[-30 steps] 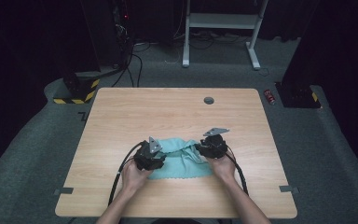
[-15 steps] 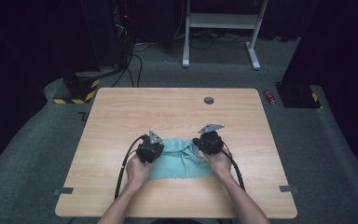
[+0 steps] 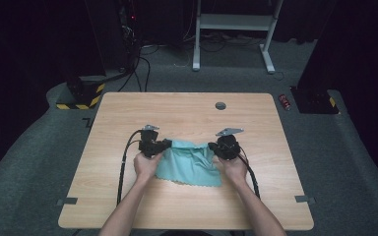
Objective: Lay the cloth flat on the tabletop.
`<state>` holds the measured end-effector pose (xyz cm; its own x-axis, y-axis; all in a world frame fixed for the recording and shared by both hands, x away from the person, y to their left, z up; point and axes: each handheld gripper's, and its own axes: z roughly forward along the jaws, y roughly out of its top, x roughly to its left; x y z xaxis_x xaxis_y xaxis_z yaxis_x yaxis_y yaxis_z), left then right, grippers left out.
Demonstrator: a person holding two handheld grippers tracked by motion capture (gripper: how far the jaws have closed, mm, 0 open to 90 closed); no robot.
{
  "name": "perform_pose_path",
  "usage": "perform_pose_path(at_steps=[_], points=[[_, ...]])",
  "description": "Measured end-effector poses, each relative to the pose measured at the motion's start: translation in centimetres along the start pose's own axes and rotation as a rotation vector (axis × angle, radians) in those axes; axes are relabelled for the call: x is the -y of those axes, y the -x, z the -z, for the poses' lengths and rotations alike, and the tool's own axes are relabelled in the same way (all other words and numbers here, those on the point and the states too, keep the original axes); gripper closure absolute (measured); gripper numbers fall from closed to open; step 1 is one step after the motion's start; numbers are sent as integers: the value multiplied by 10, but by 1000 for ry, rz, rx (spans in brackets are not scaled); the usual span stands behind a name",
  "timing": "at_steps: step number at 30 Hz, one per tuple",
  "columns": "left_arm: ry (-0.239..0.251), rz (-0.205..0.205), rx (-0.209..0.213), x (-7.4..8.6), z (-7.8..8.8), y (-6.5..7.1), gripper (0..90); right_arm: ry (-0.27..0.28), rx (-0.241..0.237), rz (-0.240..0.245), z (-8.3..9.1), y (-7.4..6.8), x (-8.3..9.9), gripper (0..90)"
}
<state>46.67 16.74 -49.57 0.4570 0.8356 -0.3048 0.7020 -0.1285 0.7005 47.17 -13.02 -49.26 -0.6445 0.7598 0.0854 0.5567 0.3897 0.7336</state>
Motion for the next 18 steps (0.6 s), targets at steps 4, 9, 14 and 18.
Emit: perform_pose_path(at_steps=[4, 9, 14, 18], points=[[2, -64, -30, 0, 6, 8, 678, -2, 11, -10, -1, 2, 1, 859], [-4, -157, -70, 3, 19, 18, 586, 13, 9, 20, 8, -4, 0, 830], [-17, -164, -76, 20, 38, 19, 566, 50, -12, 88, 27, -20, 1, 781], [-72, -157, -100, 35, 42, 18, 555, 50, -56, 90, 35, -25, 7, 726]])
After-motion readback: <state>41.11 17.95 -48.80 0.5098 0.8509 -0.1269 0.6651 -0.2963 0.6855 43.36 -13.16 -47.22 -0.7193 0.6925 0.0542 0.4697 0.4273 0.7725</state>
